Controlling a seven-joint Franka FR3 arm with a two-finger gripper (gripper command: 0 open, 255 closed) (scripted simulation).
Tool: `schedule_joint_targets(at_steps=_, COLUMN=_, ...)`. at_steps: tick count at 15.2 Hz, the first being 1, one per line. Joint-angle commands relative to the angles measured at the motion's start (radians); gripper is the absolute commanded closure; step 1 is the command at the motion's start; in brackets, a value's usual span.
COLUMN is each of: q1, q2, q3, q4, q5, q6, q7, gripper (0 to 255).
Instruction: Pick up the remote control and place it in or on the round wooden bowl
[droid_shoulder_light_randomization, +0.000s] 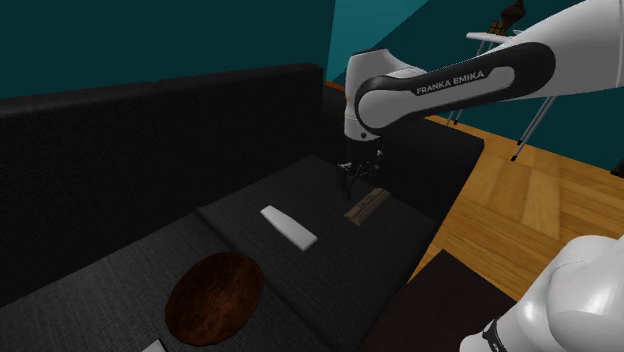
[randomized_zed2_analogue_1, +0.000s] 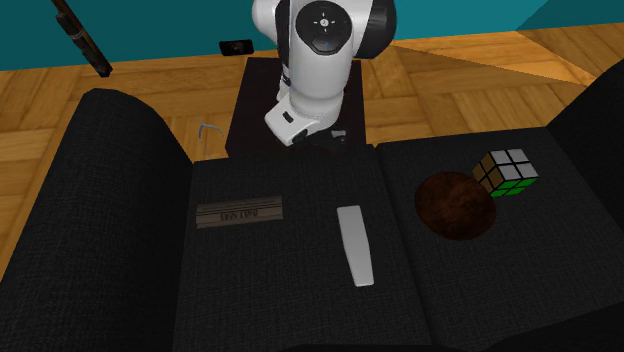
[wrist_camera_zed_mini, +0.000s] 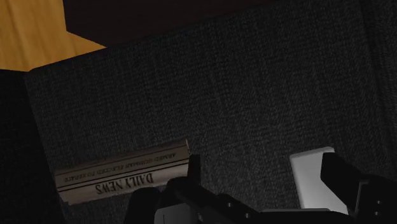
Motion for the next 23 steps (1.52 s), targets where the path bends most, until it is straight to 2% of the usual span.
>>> schedule_joint_targets(at_steps=1, q1=0.008, q2=0.075, q3=0.01, q4=0.044, q5=0.0, q6=0.032, q7=0.007, gripper=0)
schedule_joint_targets(at_steps=10, q1=0.051, q2=0.401, q3=0.047, q4=0.27, q5=-0.024, q6=0.136, q7=0.037, gripper=0)
schedule_joint_targets(at_steps=18, q1=0.105, q2=0.702, q3=0.062, q4=0.559, q5=-0.058, q6=0.151, q7=0.055, gripper=0)
schedule_joint_targets(at_steps=23, q1=0.11, q2=0.739, q3=0.059, q4=0.552, q5=-0.063, q6=0.194, q7=0.058, gripper=0)
